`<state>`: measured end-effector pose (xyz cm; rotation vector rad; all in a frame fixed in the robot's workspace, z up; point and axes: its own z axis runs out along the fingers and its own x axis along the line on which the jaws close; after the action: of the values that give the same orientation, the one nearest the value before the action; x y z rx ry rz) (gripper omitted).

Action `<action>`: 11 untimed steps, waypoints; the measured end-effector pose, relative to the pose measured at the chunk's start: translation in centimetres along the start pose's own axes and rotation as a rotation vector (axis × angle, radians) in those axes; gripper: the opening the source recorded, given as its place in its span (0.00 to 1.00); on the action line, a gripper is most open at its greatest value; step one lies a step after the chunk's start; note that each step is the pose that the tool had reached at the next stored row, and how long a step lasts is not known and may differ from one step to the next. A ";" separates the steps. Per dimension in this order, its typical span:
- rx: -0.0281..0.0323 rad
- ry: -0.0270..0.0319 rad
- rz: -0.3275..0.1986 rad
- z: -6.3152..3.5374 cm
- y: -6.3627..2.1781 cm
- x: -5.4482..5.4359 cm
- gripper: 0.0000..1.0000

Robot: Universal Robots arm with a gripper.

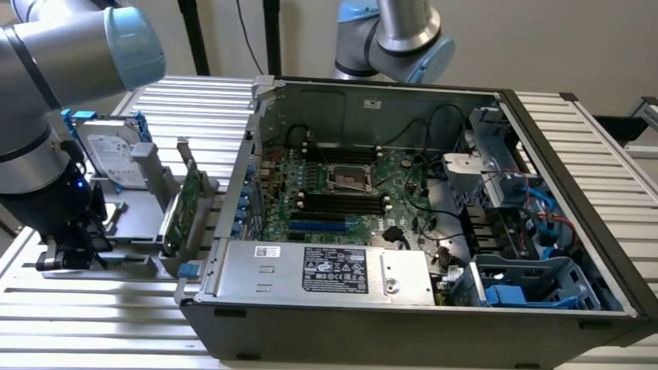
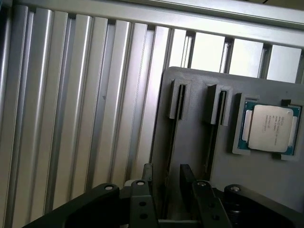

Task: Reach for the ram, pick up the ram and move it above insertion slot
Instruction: 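Pick up the ram and move it above insertion slot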

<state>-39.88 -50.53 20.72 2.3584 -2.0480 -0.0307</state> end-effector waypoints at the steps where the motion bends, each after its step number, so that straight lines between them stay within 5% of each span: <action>1: -0.0001 0.0000 0.000 0.06 0.00 0.0 0.36; 11: -0.0002 -0.0004 0.016 0.37 -0.02 0.0 0.36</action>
<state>-39.87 -50.53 20.34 2.3423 -2.0664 -0.0311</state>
